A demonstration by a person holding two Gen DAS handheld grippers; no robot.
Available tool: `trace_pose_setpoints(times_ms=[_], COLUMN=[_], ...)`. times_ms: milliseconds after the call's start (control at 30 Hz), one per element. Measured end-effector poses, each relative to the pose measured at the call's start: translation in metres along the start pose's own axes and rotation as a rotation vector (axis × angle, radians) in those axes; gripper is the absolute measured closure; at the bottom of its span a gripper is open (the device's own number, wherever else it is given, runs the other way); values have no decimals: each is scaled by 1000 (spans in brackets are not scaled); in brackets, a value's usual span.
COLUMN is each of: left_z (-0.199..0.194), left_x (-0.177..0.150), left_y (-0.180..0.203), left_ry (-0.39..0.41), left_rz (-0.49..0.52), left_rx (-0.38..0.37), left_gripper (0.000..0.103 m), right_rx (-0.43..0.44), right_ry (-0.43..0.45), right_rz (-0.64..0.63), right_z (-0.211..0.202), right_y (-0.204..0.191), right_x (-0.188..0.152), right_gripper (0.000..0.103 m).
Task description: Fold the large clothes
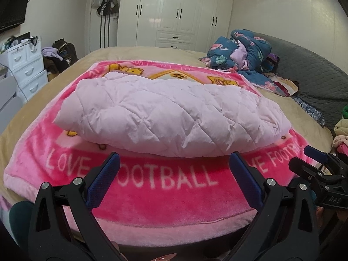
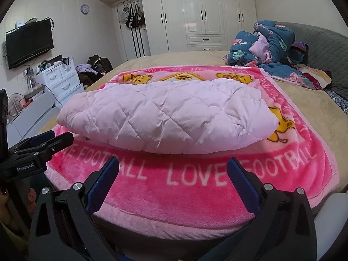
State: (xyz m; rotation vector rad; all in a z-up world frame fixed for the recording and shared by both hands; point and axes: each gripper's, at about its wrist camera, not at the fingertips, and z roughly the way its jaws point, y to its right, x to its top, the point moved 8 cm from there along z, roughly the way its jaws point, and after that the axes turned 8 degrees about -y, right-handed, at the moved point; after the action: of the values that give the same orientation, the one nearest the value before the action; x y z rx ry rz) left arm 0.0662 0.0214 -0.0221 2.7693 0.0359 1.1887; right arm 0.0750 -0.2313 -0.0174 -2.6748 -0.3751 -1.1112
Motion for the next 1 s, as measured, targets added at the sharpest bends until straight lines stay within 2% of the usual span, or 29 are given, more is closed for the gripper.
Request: trace_pose_setpoints(times_ms=[1000], left_z=[-3], left_x=[1], left_y=[-4], left_ry=[4], left_rz=[-1], left_rx=[16], left_gripper=[9], right_rx=[2], right_ry=[7], right_rz=[-4], right_z=[-2], right_y=[0], right_x=[2], right_gripper=[4])
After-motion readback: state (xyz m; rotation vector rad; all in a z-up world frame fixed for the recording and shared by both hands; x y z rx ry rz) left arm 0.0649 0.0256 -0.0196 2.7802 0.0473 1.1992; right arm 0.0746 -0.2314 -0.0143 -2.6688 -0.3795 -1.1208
